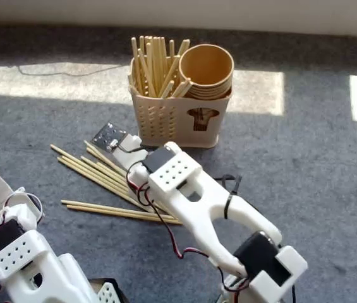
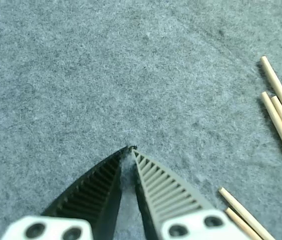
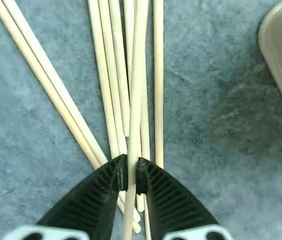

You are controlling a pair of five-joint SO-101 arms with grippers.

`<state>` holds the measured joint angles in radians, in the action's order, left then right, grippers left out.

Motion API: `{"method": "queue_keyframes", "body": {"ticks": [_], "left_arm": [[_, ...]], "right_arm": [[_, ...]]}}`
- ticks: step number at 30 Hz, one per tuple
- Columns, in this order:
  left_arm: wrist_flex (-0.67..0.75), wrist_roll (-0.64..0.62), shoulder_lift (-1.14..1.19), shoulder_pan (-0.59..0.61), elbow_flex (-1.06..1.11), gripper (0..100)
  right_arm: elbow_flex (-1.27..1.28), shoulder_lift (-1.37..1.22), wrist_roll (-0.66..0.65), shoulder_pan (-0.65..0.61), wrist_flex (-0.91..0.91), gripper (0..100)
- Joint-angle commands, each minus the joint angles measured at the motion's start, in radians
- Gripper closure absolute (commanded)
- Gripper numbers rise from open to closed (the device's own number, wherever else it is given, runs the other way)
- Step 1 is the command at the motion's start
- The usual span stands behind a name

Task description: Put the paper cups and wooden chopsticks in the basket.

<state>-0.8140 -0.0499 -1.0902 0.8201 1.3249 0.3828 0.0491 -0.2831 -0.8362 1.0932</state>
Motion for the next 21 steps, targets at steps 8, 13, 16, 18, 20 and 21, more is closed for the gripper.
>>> {"method": "queue_keyframes", "body": {"ticks": [8,13,16,18,20,21], "left_arm": [[0.015,0.000,-0.022,0.007,-0.012,100],[0.015,0.000,-0.022,0.007,-0.010,100],[0.015,0.000,-0.022,0.005,-0.010,100],[0.015,0.000,-0.022,0.005,-0.010,100],[0.015,0.000,-0.022,0.005,-0.008,100],[0.015,0.000,-0.022,0.005,-0.008,100]], "right_arm": [[0.285,0.366,-0.012,0.056,0.002,99.3],[0.410,0.476,-0.012,0.113,0.002,99.3],[0.464,0.549,-0.012,0.113,0.002,99.3],[0.478,0.621,-0.012,0.108,0.002,99.3],[0.476,0.704,-0.009,0.108,0.002,99.3],[0.476,0.745,-0.008,0.108,0.002,99.3]]}}
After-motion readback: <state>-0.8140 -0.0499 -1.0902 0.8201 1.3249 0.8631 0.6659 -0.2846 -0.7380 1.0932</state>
